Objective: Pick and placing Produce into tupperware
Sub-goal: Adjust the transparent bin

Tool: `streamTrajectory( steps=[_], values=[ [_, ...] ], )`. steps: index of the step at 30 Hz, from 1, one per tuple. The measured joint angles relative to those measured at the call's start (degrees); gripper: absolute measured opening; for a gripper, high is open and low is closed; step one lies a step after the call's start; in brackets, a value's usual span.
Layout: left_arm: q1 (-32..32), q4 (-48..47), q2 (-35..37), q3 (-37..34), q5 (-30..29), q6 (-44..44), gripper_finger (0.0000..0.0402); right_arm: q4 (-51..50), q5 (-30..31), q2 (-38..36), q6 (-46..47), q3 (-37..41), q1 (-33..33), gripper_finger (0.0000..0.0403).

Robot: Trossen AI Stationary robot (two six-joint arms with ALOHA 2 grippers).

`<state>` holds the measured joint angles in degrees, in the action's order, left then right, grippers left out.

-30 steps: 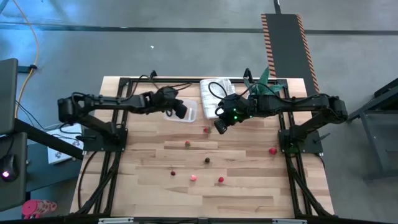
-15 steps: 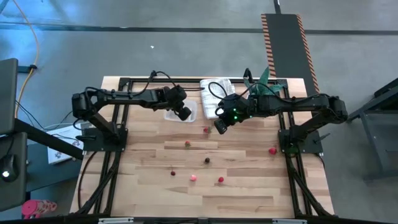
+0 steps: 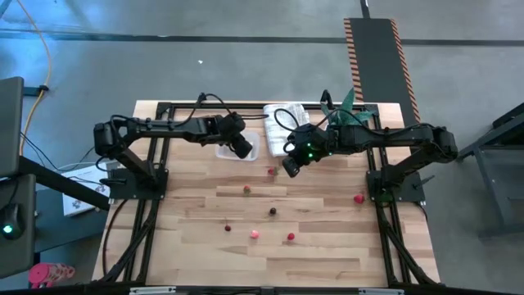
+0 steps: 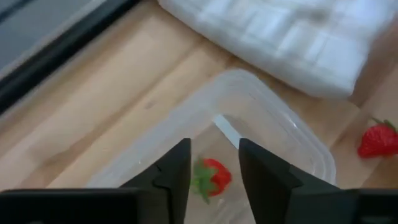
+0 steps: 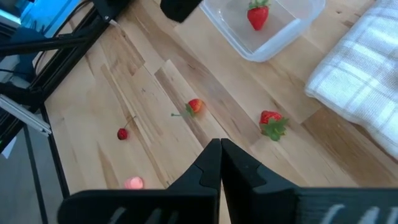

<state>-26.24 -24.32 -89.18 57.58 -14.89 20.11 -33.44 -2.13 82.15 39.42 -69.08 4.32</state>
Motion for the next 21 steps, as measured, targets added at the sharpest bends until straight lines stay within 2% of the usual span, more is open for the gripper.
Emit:
streamTrajectory(
  steps=[5,7,11,16,21],
  values=[
    [-0.04,-6.09,3.88,0.0,-7.39,5.46,0.0114,-0.21,-0.02,0.0,-0.02,0.0,0.0,0.0001],
    [-0.07,-10.34,5.79,0.0,-9.84,6.73,0.009,-0.21,0.0,0.0,-0.04,0.0,0.0,0.0001],
    [-0.04,-18.02,7.34,0.0,-11.47,7.33,0.0014,-0.14,-0.02,0.0,-0.93,0.0,0.0,0.0001],
    [-1.76,-21.9,6.68,-1.54,-13.02,10.3,0.0003,0.22,-0.02,0.0,-1.95,0.0,0.0,0.0001],
    [-5.78,-23.13,6.59,-5.89,-11.61,12.08,0.0001,0.25,-0.02,0.0,-1.97,0.0,-0.71,0.0001]
  ],
)
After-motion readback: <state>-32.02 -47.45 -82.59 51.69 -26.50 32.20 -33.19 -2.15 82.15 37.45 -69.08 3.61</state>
